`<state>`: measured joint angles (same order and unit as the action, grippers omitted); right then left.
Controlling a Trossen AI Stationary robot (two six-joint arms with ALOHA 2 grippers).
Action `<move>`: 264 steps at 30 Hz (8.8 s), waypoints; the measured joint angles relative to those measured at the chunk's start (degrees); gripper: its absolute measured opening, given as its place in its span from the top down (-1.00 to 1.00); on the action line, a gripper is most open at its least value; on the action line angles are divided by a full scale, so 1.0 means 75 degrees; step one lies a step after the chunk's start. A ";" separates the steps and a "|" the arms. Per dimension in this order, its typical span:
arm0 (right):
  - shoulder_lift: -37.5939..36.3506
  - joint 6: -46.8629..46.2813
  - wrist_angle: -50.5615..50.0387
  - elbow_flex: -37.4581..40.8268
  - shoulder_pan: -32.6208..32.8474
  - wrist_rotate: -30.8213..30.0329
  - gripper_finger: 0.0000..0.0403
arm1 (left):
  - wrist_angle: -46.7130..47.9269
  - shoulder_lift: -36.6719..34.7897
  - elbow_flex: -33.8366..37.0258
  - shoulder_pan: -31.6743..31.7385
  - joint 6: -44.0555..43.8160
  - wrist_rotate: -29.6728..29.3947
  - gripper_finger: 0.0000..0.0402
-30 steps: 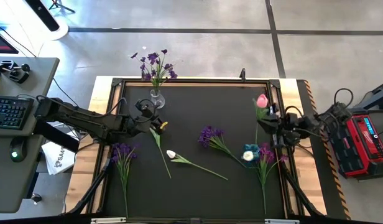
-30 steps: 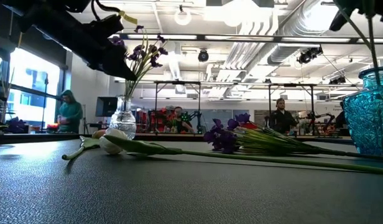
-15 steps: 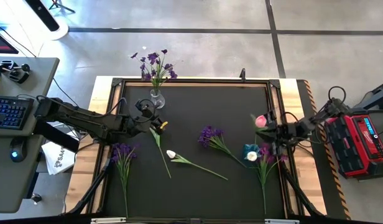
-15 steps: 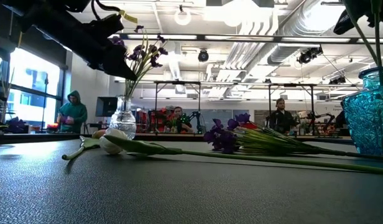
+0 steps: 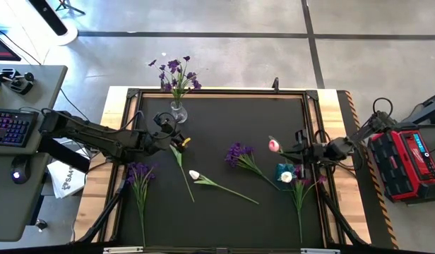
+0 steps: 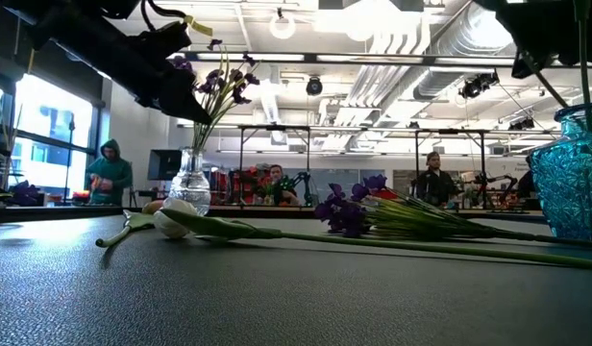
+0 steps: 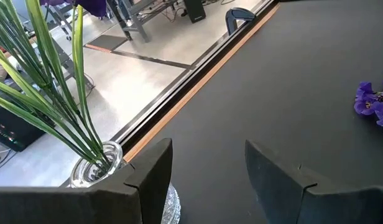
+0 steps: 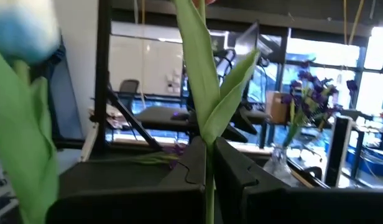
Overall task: Sort flowers into vase by color
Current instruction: Put the top pink flower into the transparent blue vase, then put the left violet flowers into the transparent white vase
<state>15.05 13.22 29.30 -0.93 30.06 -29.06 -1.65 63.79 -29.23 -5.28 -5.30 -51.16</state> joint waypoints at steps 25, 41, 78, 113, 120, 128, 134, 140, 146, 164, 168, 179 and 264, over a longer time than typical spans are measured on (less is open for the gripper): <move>0.0000 -0.0098 -0.0498 -0.0009 0.0000 -0.0472 0.26 | 0.0002 0.0000 0.0000 -0.0001 0.0070 0.0000 0.06; 0.0028 -0.2330 -0.4462 -0.1957 0.0000 -0.1011 0.23 | 0.0002 0.0000 0.0000 -0.0003 0.0082 0.0000 0.06; 0.3529 -0.5913 -0.8300 -0.5097 -0.0356 -0.1441 0.98 | 0.0006 0.0000 0.0000 -0.0003 0.0137 0.0000 0.06; 0.3587 -0.7199 -0.8742 -0.4863 0.2363 -0.4205 0.23 | 0.0006 0.0000 0.0000 -0.0049 0.0142 0.0001 0.06; 0.3587 -0.6524 -0.9595 -0.6196 0.2363 -0.3784 0.29 | 0.0021 -0.0050 0.0000 -0.0438 0.0688 0.0006 0.06; 0.3690 -0.4344 -0.9035 -0.7463 0.2312 -0.4268 0.34 | 0.0035 -0.0614 -0.0119 -0.0746 0.1081 0.0003 0.06; 0.4340 -0.1856 -0.6395 -0.7367 0.1998 -0.3117 0.34 | 0.0296 -0.1050 -0.0405 -0.1240 0.1257 0.0002 0.06; 0.5622 -0.0027 -0.4729 -0.7364 0.1188 -0.2317 0.34 | 0.2150 -0.1058 -0.1594 -0.1931 0.0410 0.0007 0.06; 0.6791 0.0376 -0.4465 -0.8029 -0.0413 -0.1632 0.34 | 0.3914 -0.0274 -0.3118 -0.2350 -0.0278 0.0071 0.06; 1.1467 -0.0806 -0.6972 -1.1600 -0.1827 0.1130 0.34 | 1.0412 0.2834 -0.5206 -0.4599 -0.7963 0.3421 0.32; 1.2245 -0.1176 -0.6473 -1.1587 -0.2007 0.1301 0.34 | 1.0919 0.3228 -0.5199 -0.5125 -0.9919 0.4164 0.36; 1.3401 -0.1800 -0.5125 -1.1596 -0.2464 0.2168 -0.08 | 1.0750 0.3516 -0.5199 -0.6356 -1.3953 0.5803 0.07; 1.4357 -0.3755 -0.4572 -1.0596 -0.3594 0.2107 0.96 | 0.7798 -0.1741 -0.2626 -0.3876 -0.7585 -0.3663 0.94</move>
<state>122.72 -14.94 -4.99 -80.40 3.11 -13.26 56.83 50.73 -48.93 -34.35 -62.19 -78.63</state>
